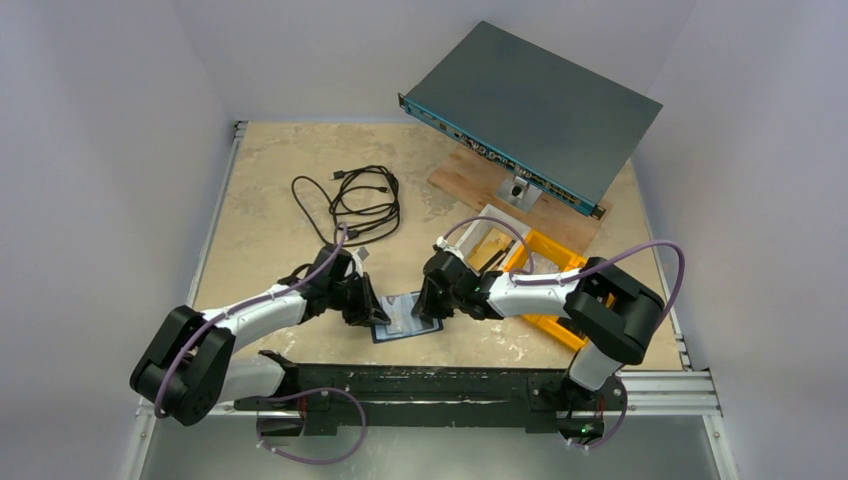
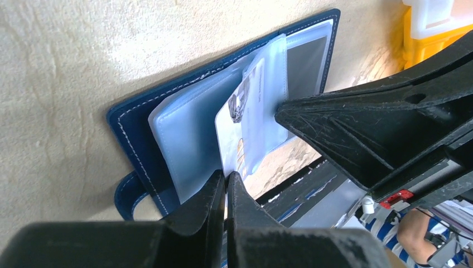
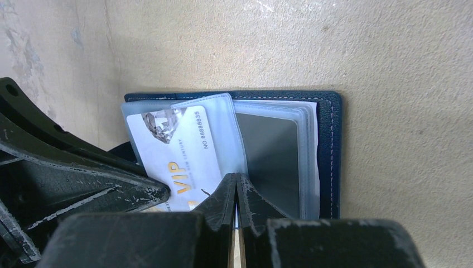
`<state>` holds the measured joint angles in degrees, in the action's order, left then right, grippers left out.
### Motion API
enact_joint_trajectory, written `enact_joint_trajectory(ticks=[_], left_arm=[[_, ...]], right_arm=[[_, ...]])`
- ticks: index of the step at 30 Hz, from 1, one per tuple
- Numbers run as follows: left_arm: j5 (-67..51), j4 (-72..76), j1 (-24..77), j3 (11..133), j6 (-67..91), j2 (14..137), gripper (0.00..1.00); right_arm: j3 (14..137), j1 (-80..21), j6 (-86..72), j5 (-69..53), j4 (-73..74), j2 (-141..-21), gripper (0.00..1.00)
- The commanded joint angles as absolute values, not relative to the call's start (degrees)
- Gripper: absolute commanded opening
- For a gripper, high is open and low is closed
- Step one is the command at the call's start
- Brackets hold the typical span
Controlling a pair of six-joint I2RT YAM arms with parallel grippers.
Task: Take the credit cards out of the card holder
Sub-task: Remove the credit card from the card holder.
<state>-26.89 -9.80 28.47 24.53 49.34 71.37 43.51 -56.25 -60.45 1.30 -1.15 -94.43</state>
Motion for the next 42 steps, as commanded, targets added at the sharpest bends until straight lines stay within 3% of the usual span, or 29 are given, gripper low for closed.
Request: enact_joint_trajectory(ticks=[1, 18, 24, 30, 33, 36, 42], left_arm=[[-23.39, -14.55, 27.62, 26.17, 46.22, 69.84, 0.00], [-18.55, -26.60, 27.33, 33.24, 42.41, 59.20, 0.00], [-18.86, -29.16, 27.33, 36.75, 41.60, 56.95, 0.00], [-22.76, -26.50, 26.71, 38.85, 42.28, 54.09, 0.00], [-26.40, -23.43, 26.01, 39.47, 43.37, 52.76, 0.00], [-29.95, -20.25, 25.60, 39.93, 44.57, 51.60, 0.00], [-41.25, -5.65, 24.47, 37.49, 52.90, 51.13, 0.00]], right_arm=[[39.55, -55.56, -58.05, 4.75, 10.74, -97.33, 0.00], [46.17, -55.37, -53.92, 4.39, 12.41, -93.11, 0.00], [51.92, -55.33, -51.25, 5.06, 15.08, -88.33, 0.25], [51.07, -54.89, -50.05, 6.15, 12.82, -78.44, 0.68], [45.92, -53.42, -49.58, 1.69, 4.97, -72.46, 0.81], [40.53, -51.77, -50.43, -3.04, -4.40, -66.57, 0.86], [36.70, -49.72, -51.52, -7.63, -13.36, -60.49, 0.86]])
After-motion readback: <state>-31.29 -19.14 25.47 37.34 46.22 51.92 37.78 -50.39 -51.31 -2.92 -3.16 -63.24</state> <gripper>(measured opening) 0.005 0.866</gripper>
